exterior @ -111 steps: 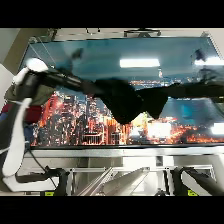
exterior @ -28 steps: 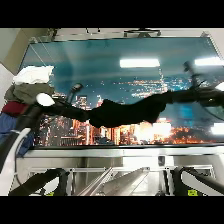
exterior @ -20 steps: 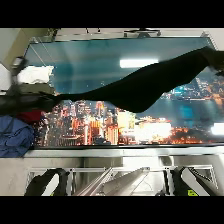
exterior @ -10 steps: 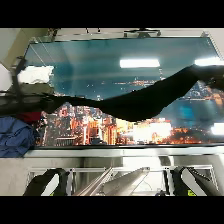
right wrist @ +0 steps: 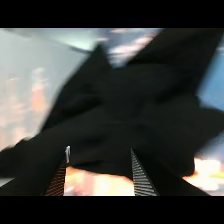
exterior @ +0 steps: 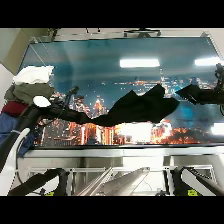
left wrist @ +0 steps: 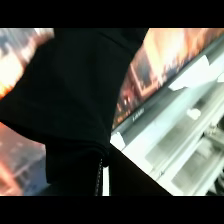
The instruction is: Fold the shirts.
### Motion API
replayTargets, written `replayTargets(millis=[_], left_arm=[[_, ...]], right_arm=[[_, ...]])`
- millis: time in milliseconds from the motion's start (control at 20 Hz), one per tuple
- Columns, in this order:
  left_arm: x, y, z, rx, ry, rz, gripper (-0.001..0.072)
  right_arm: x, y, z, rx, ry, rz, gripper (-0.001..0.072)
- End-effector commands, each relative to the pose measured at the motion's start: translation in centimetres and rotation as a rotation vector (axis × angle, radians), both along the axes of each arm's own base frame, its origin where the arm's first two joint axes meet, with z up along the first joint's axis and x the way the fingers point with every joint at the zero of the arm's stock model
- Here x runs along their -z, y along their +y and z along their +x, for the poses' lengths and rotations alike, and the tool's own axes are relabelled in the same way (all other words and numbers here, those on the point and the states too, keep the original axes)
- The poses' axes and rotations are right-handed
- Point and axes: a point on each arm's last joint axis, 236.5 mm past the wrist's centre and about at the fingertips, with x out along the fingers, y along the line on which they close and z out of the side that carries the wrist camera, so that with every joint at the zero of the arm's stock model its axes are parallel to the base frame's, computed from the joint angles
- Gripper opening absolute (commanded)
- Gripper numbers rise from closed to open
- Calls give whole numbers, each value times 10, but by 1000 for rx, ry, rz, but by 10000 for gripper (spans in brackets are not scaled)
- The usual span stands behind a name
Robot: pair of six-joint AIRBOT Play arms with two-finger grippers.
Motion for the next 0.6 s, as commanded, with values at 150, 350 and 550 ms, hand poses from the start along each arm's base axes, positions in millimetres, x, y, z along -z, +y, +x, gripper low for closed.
replayTargets(millis=[150, 350, 550], left_arm=[[43, -18, -27, 101, 130, 18, 24], [44, -17, -21, 90, 106, 21, 24], [44, -19, -21, 87, 108, 15, 24]], right_arm=[[40, -38, -28, 57, 168, 8, 490], [96, 30, -66, -56, 294, 60, 497], [131, 74, -52, -128, 261, -43, 665]])
